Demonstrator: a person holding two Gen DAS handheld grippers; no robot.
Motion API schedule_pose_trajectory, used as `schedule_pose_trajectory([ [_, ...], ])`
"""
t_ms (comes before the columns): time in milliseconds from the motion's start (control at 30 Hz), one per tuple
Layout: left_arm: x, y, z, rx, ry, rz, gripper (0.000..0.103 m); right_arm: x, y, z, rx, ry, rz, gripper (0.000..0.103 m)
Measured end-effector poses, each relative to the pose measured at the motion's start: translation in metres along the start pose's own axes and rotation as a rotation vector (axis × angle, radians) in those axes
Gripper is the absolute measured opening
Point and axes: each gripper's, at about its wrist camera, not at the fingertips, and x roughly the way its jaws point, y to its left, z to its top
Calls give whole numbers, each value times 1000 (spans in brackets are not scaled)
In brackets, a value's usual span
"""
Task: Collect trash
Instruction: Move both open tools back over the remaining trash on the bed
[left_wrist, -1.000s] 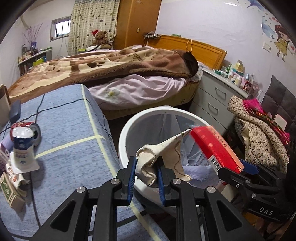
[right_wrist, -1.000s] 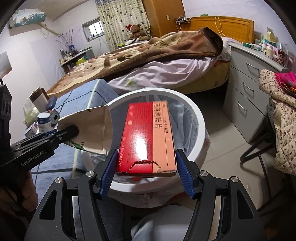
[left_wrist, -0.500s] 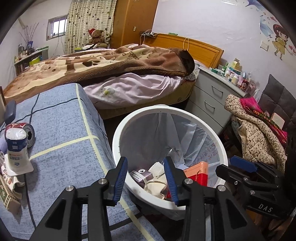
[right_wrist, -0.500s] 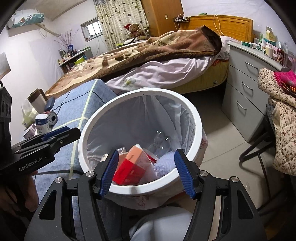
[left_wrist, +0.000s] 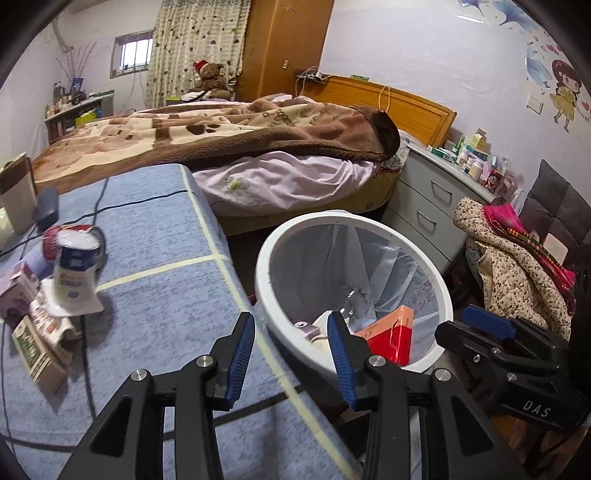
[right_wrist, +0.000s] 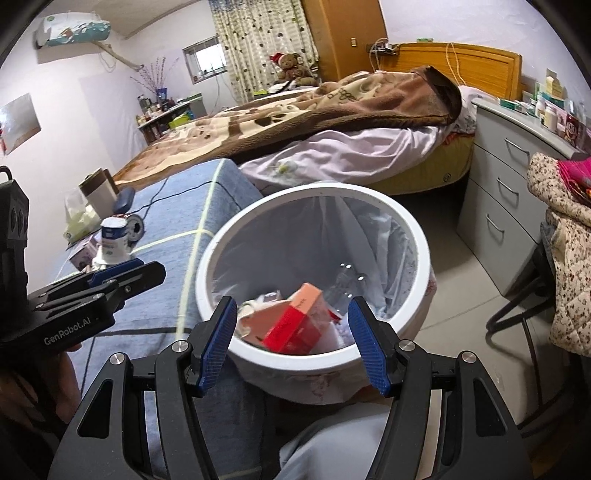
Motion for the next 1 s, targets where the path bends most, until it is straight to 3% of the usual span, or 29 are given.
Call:
schedule_pose_trajectory([
  [467,-46,36,-25,-88,-35,52,41,-10,40,-2,-99,-15,77,64],
  [1000,-90,95,-70,-220,-55,178,42,-10,86,-10,-188,8,181,64],
])
